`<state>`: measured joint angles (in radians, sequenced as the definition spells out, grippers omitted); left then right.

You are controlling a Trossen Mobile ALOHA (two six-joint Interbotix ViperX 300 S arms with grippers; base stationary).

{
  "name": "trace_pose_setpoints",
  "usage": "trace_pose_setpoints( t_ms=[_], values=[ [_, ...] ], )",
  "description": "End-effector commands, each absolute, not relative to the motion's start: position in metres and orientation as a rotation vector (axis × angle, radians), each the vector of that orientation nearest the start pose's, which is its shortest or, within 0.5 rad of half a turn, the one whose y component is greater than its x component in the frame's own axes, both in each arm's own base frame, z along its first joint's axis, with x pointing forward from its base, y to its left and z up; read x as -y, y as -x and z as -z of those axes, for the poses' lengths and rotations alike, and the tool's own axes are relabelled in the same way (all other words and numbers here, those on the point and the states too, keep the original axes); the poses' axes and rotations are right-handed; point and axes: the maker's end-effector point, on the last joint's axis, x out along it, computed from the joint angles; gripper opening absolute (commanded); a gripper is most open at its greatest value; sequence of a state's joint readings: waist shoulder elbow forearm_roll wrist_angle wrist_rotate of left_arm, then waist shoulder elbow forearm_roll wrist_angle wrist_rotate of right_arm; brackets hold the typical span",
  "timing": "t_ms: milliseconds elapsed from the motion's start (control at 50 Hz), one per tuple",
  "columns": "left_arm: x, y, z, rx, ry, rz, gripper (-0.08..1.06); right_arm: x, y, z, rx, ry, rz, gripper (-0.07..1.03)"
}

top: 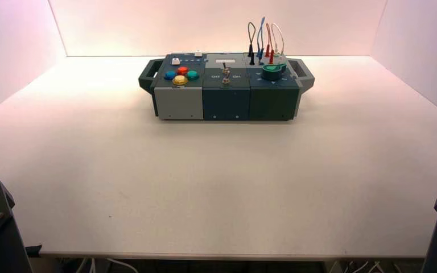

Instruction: Pull the red wire.

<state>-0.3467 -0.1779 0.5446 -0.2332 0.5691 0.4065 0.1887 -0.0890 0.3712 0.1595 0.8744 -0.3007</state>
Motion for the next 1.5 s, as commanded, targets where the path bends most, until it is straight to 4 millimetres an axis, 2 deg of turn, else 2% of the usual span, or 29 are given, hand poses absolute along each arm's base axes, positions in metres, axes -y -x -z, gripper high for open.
trace_pose_setpoints(
  t_ms=[20, 180, 260, 380, 420, 840, 1500],
  values=[
    [0.162, -0.366, -0.196, -0.844, -0.302, 0.549, -0.03, -0.104, -0.388, -0.184, -1.096, 0.281, -0.424, -0.02],
    [0.171, -0.365, -0.182, -0.878, -0.319, 0.572, -0.03, -0.114, -0.394, -0.164, -1.123, 0.331, -0.447, 0.04],
    [0.173, -0.366, -0.178, -0.885, -0.321, 0.575, -0.03, -0.120, -0.399, -0.159, -1.117, 0.335, -0.454, 0.14],
    [0.173, -0.367, -0.175, -0.892, -0.325, 0.576, -0.03, -0.123, -0.406, -0.155, -1.115, 0.344, -0.457, 0.38],
    [0.174, -0.367, -0.176, -0.890, -0.327, 0.577, -0.03, -0.123, -0.408, -0.153, -1.117, 0.348, -0.457, 0.40],
    [0.172, -0.366, -0.181, -0.881, -0.329, 0.576, -0.03, -0.135, -0.427, -0.124, -1.164, 0.395, -0.472, 0.37],
    [0.173, -0.367, -0.171, -0.905, -0.333, 0.577, -0.03, -0.148, -0.451, -0.124, -1.218, 0.403, -0.496, 0.36]
  ],
)
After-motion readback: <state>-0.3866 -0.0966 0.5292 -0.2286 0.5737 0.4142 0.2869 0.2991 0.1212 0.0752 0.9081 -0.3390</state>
